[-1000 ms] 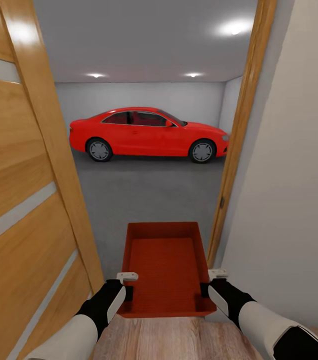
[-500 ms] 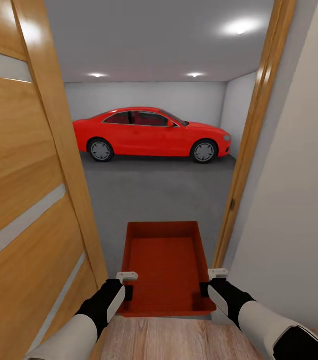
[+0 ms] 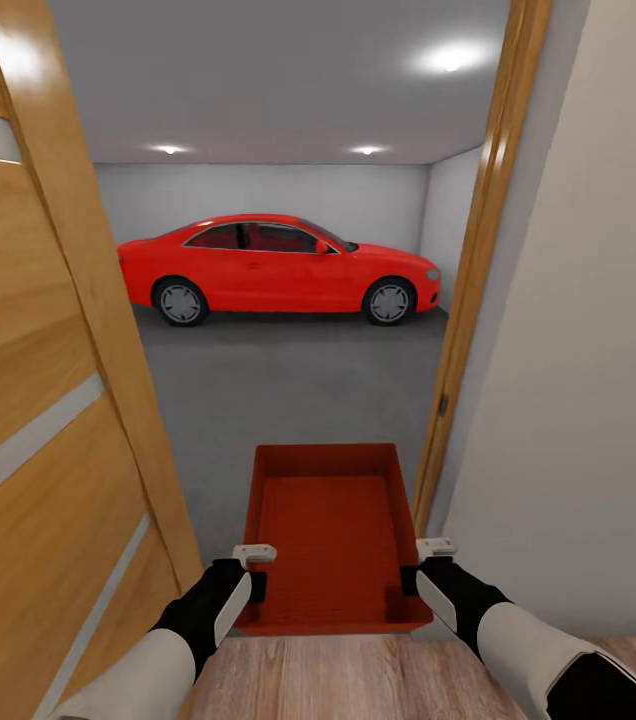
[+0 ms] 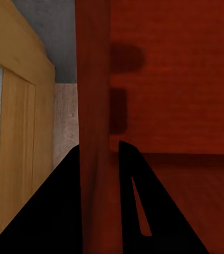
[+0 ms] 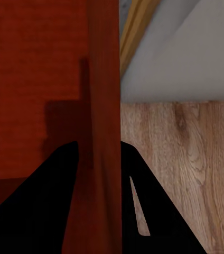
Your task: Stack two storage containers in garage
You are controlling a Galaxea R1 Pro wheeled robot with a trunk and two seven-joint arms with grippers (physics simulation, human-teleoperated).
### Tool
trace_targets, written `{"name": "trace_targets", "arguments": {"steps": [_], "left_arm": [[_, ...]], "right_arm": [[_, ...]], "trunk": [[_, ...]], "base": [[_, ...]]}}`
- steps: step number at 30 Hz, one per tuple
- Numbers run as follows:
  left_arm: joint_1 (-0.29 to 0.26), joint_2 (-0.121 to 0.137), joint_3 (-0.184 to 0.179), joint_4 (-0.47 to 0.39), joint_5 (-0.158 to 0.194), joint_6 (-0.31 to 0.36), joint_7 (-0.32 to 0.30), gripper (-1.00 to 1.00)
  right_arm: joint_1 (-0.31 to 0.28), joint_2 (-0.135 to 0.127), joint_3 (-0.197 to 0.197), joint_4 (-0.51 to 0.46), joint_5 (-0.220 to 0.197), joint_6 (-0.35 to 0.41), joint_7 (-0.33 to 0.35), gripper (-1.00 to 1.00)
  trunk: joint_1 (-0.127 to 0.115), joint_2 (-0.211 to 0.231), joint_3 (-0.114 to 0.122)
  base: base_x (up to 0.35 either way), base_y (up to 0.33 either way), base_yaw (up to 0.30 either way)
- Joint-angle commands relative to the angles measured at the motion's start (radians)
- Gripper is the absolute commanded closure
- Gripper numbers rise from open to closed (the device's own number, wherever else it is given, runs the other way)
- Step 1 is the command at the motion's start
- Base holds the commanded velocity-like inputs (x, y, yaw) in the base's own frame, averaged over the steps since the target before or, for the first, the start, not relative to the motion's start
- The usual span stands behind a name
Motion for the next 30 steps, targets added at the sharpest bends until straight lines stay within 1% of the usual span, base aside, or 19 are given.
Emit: {"name": "trace_targets", "arguments": {"steps": [1,30], "left_arm": [[0.0,0.004,-0.012,0.017,-0.017,0.012,0.021,1.0],[0.0,0.004,-0.012,0.016,-0.017,0.012,0.022,1.0]], "right_arm": [[-0.001,-0.001,0.02,-0.027,-0.016,0.001,-0.007,1.0],[-0.001,-0.001,0.02,-0.027,-0.016,0.001,-0.007,1.0]], "trunk": [[0.001,-0.002,-0.002],[0.001,-0.002,-0.002]], "base": [[0.0,0.0,-0.007],[0.0,0.0,0.0]]}}
